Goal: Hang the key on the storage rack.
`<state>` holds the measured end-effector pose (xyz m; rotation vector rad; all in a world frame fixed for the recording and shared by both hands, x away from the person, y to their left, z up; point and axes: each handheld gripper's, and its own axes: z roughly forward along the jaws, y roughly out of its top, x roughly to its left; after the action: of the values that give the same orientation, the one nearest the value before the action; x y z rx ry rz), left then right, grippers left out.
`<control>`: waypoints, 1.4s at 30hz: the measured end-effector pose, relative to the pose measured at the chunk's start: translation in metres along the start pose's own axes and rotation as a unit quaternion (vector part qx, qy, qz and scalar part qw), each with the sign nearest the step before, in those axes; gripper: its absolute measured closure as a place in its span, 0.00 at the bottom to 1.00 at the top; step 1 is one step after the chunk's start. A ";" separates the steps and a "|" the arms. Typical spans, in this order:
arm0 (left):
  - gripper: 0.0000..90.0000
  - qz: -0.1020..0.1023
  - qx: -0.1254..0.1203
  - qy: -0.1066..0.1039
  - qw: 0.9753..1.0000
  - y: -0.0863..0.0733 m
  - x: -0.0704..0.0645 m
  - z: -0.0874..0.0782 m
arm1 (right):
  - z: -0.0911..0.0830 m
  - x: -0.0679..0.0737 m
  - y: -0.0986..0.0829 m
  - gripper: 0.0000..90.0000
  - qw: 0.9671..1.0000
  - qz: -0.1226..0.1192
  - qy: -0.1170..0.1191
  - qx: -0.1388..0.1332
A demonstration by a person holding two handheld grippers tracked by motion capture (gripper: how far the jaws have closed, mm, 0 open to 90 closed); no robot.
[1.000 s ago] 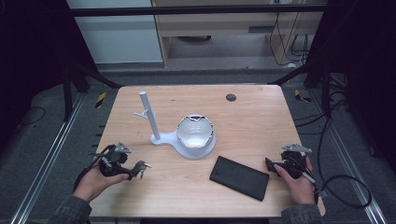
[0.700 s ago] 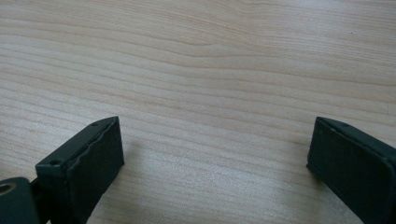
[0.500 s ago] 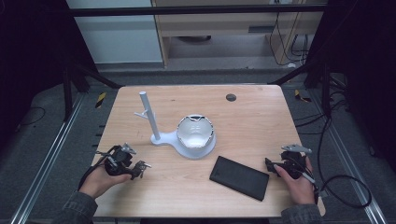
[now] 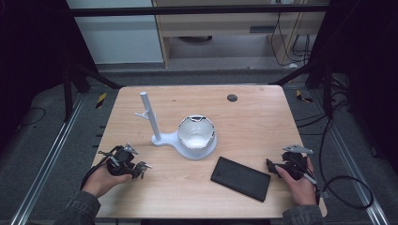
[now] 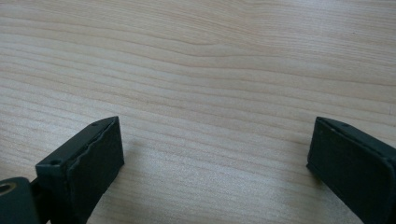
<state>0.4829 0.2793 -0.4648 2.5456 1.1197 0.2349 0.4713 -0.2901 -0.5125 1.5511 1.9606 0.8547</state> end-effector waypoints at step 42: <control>0.93 -0.012 -0.006 -0.003 1.000 0.003 0.000 0.002 | 0.000 0.002 0.000 0.04 1.000 -0.002 0.003 0.001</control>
<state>0.4860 0.2767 -0.4655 2.5182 1.1434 0.2279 0.4704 -0.2882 -0.5126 1.5476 1.9685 0.8565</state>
